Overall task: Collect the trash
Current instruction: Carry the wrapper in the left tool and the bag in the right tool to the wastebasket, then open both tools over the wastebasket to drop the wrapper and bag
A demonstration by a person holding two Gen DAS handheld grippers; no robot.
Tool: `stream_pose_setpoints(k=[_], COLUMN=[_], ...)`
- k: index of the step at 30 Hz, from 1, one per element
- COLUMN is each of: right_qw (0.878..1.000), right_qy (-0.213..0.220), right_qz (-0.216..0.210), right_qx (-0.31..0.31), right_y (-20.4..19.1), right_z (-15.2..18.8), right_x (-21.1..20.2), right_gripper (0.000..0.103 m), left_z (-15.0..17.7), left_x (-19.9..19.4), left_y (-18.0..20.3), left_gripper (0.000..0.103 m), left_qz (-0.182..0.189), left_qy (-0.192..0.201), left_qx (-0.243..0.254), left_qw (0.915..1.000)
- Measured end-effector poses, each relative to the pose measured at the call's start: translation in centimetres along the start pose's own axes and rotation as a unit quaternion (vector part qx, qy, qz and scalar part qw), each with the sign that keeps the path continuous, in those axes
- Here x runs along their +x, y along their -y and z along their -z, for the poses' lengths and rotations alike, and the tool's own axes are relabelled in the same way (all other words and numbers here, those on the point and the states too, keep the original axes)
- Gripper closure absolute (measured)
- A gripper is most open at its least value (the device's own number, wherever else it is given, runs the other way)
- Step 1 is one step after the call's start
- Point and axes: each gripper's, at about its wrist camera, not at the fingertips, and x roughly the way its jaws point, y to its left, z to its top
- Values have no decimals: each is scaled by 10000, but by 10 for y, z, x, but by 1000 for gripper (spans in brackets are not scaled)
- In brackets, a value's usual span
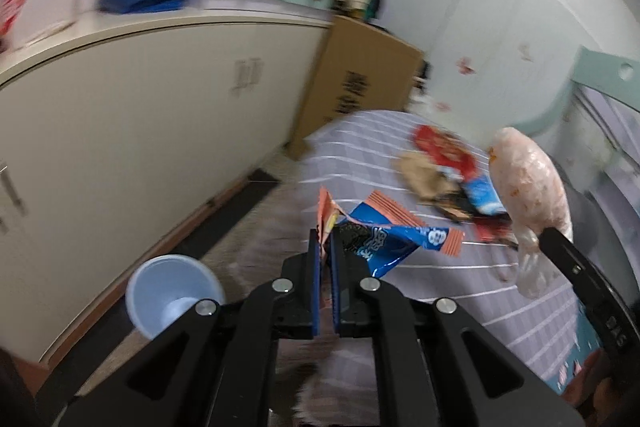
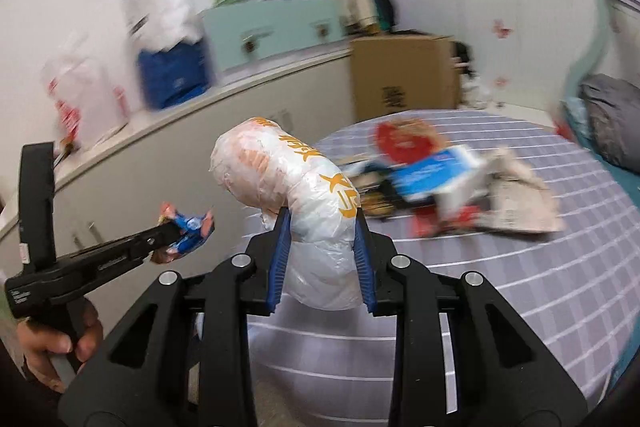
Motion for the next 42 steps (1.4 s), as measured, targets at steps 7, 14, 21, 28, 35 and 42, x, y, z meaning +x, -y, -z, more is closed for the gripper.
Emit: stream_pose_setpoints(k=[7, 14, 21, 28, 35, 42], right_qw=[9909, 9728, 9605, 9557, 9498, 9524], right_qy=[-793, -1747, -2382, -2599, -2925, -2916], right_qz=[-869, -1127, -1116, -1100, -939, -612], right_qx=[-661, -1018, -912, -839, -586, -643], right_y=[-105, -169, -189, -204, -192, -177], right_z=[34, 83, 114, 140, 161, 179], right_x=[77, 168, 260, 332, 349, 346], right_gripper=[73, 73, 71, 43, 41, 38], left_z=[19, 48, 65, 75, 85, 94], left_x=[5, 46, 88, 109, 145, 190], left_y=[-107, -198, -256, -289, -289, -282], left_gripper=[99, 99, 98, 98, 98, 97], left_qz=[-902, -1683, -2301, -2481, -2332, -2038], left_qy=[-202, -718, -1066, -1240, -1550, -2003], left_qx=[-760, -1333, -1568, -1820, -1777, -1675], left_qw=[9928, 9740, 9545, 9434, 9434, 9436])
